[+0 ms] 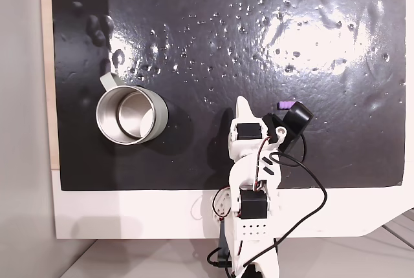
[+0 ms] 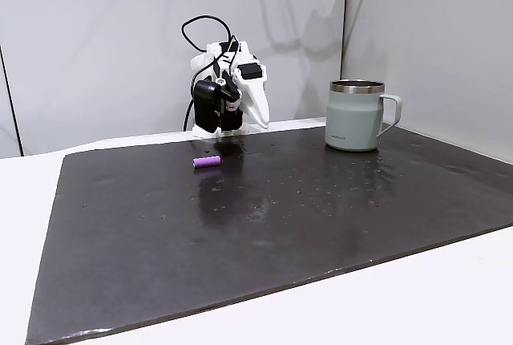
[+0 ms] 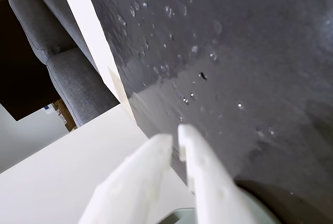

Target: Grasp a pengrip and put it in the cup.

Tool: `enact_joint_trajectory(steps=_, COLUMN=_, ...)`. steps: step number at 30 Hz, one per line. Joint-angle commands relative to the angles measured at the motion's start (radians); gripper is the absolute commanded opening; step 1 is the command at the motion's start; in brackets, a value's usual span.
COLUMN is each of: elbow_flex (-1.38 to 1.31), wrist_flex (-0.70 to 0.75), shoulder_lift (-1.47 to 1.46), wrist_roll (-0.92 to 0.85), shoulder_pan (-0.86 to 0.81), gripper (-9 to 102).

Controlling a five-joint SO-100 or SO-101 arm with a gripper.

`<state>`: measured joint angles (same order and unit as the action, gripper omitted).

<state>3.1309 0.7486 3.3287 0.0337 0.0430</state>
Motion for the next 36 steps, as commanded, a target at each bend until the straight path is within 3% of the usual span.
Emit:
enact_joint_trajectory(steps=1, elbow_flex=0.034, wrist_flex=-0.046, shoulder_lift=0.009, wrist_roll=-0.02, shoulder_pan=0.026, gripper=0)
enact_joint_trajectory(steps=20, elbow_flex=-0.04, wrist_flex=-0.035, shoulder_lift=0.009, wrist_roll=-0.094, shoulder_pan=0.021, gripper=0)
enact_joint_trajectory(steps=25, elbow_flex=-0.258, wrist_flex=0.104, shoulder_lift=-0.046, wrist_roll=-0.12, shoulder_pan=0.011, gripper=0)
enact_joint_trajectory(steps=36, elbow_flex=-1.025, wrist_flex=0.512, shoulder_lift=-0.68, wrist_roll=-0.206, shoulder_pan=-0.276, gripper=2)
